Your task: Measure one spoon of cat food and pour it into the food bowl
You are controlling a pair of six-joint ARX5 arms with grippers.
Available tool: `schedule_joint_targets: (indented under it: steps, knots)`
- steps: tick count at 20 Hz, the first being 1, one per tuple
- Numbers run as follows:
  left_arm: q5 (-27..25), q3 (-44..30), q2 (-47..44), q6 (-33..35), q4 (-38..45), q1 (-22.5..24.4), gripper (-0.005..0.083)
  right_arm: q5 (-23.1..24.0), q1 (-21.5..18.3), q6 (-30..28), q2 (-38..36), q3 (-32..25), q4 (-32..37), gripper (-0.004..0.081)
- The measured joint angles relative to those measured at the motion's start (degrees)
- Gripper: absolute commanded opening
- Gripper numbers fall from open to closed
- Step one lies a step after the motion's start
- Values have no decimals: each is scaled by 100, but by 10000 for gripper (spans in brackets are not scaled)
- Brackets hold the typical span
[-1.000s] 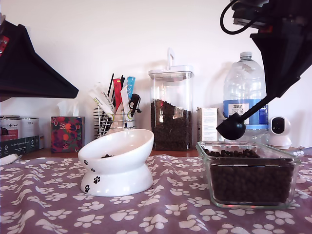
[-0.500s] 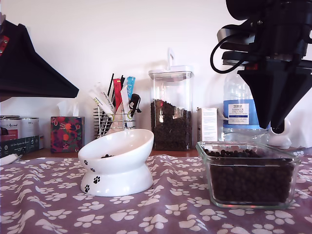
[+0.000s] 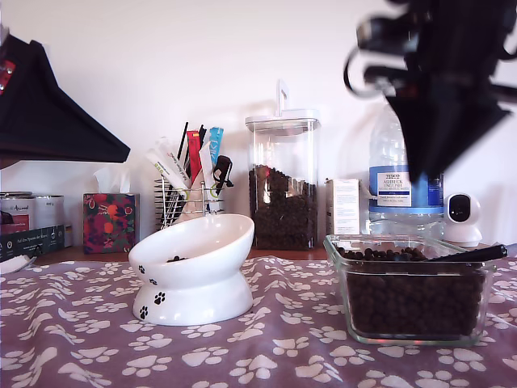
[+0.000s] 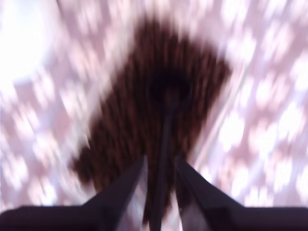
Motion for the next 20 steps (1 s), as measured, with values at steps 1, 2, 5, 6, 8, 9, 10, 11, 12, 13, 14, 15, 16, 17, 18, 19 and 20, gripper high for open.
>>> schedule_joint_targets:
  steps: [1, 2, 5, 6, 8, 9, 10, 11, 12, 13, 14, 15, 16, 17, 18, 19, 20]
  knots:
    - [-50, 0, 0, 7, 24, 0, -20, 4, 0, -2, -216, 0, 358, -10]
    - [-131, 0, 0, 11, 74, 0, -20, 7, 0, -50, -372, 2, 728, -10]
    - [-321, 0, 0, 15, 225, 0, -20, 17, 0, -240, -439, -42, 1843, -10]
    - [-428, 0, 0, 15, 236, 0, -20, 17, 0, -295, -439, -195, 2218, -10]
    - [-470, 0, 0, -9, 343, 44, -20, 17, -7, -348, -439, -741, 2896, -10]
    - [-485, 0, 0, -15, 374, 103, -20, 15, -46, -422, -442, -1123, 3237, -10]
    - [-538, 0, 0, -31, 374, 168, -20, 11, -87, -435, -442, -1499, 3560, -10]
    - [-599, 0, 0, -35, 369, 260, -20, 9, -149, -444, -468, -1910, 3899, -10]
    - [-664, 0, 0, -42, 369, 361, -20, -4, -243, -452, -555, -2310, 4212, -10]
    - [-695, 0, 0, -72, 367, 472, -20, -2, -372, -457, -752, -2708, 4533, -10]
    - [-699, 0, 0, -129, 367, 570, -20, -68, -527, -479, -1029, -3075, 4857, -10]
    - [-699, 0, 0, -149, 367, 684, -20, -184, -684, -498, -1384, -3355, 5191, -10]
    - [-697, 0, 0, -164, 367, 782, -20, -323, -822, -498, -1799, -3556, 5569, -10]
    - [-684, 0, 0, -188, 367, 870, -20, -367, -925, -529, -2227, -3661, 5928, -10]
    - [-656, 0, 0, -262, 367, 920, -20, -396, -946, -586, -2645, -3654, 5995, -10]
    - [-616, 0, 0, -299, 369, 933, -20, -426, -933, -601, -3082, -3626, 5847, -10]
    - [-575, 0, -9, -310, 367, 933, -20, -435, -929, -627, -3469, -3624, 5641, -10]
